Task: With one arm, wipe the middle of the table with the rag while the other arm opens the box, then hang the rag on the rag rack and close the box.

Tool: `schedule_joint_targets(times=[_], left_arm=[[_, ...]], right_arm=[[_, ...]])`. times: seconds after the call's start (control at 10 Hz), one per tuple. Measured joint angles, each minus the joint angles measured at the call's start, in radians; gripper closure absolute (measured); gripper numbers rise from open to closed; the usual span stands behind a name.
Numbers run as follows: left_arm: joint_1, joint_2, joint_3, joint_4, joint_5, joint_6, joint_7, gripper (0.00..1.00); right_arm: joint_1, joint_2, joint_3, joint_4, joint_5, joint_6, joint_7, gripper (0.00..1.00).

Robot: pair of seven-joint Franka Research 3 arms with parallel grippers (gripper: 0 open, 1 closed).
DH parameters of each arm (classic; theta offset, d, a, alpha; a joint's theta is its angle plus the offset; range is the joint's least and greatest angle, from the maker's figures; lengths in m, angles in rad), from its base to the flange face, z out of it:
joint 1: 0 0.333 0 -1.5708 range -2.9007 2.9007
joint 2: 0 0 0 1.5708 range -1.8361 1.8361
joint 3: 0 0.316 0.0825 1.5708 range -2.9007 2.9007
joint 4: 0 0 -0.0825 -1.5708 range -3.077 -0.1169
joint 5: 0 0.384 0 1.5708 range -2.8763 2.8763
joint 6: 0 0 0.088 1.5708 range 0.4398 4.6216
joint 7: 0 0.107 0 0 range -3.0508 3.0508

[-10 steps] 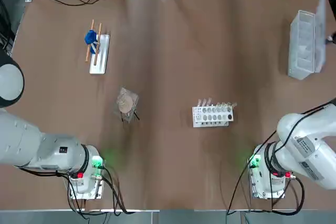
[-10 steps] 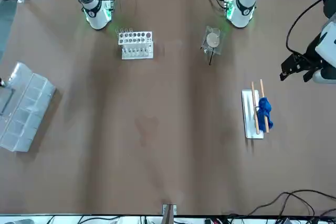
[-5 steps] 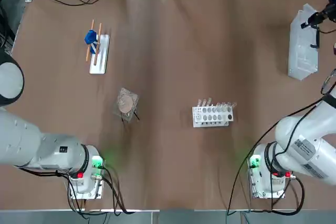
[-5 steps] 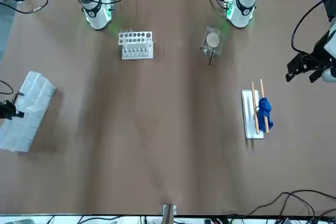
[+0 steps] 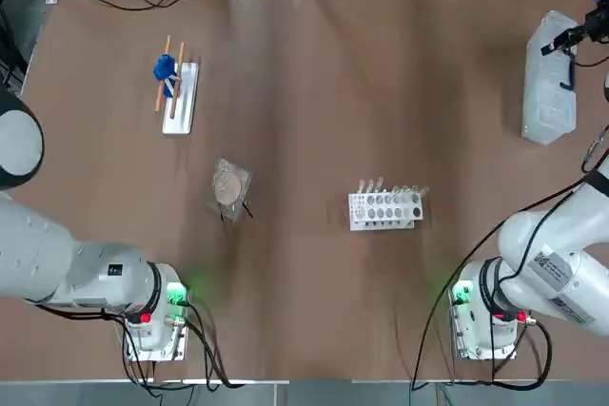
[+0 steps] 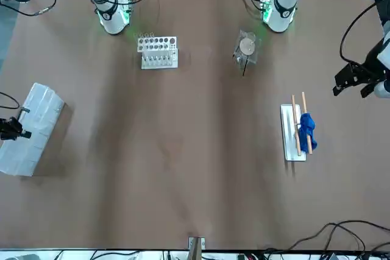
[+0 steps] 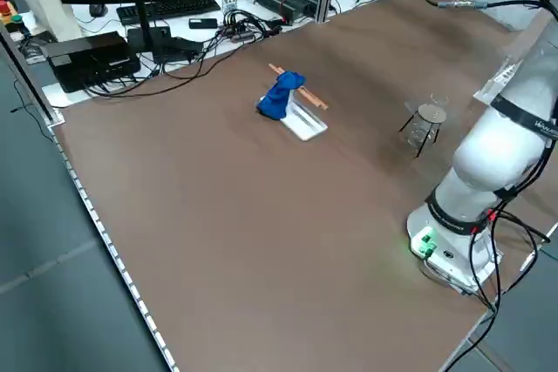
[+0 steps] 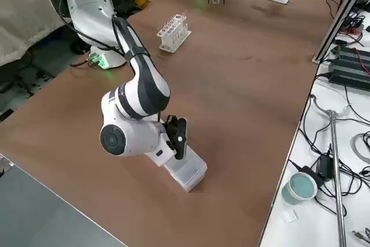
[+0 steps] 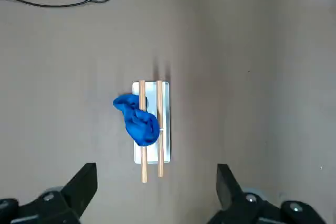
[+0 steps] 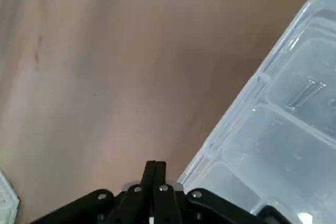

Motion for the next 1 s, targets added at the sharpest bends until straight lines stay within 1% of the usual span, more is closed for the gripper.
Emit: schedule_joint_targets(times=[0.2, 0.3, 0.4, 0.6, 0.8, 0.9, 1.0], left_arm=[[0.001, 0.000, 0.000, 0.000, 0.000, 0.000, 0.000, 0.00], [0.002, 0.000, 0.000, 0.000, 0.000, 0.000, 0.000, 0.00], [0.002, 0.000, 0.000, 0.001, 0.000, 0.000, 0.003, 0.00], [0.003, 0.001, 0.000, 0.001, 0.000, 0.000, 0.013, 0.00], [0.003, 0.001, 0.000, 0.001, 0.000, 0.000, 0.014, 0.00], [0.003, 0.001, 0.000, 0.001, 0.000, 0.000, 0.014, 0.00], [0.002, 0.001, 0.000, 0.001, 0.000, 0.000, 0.014, 0.00]], right_arm=[[0.009, -0.008, -0.002, 0.004, -0.003, 0.001, 0.000, 0.99], [0.031, -0.026, -0.004, 0.019, -0.017, -0.005, 0.025, 0.99], [0.067, -0.069, -0.004, 0.035, -0.064, -0.029, 0.097, 0.99], [0.162, -0.205, -0.004, 0.051, -0.165, -0.098, 0.294, 0.99], [0.269, -0.334, -0.002, 0.052, -0.276, -0.138, 0.510, 0.98], [0.335, -0.382, -0.001, 0.051, -0.344, -0.143, 0.607, 0.95], [0.412, -0.419, -0.001, 0.050, -0.404, -0.163, 0.715, 0.84]])
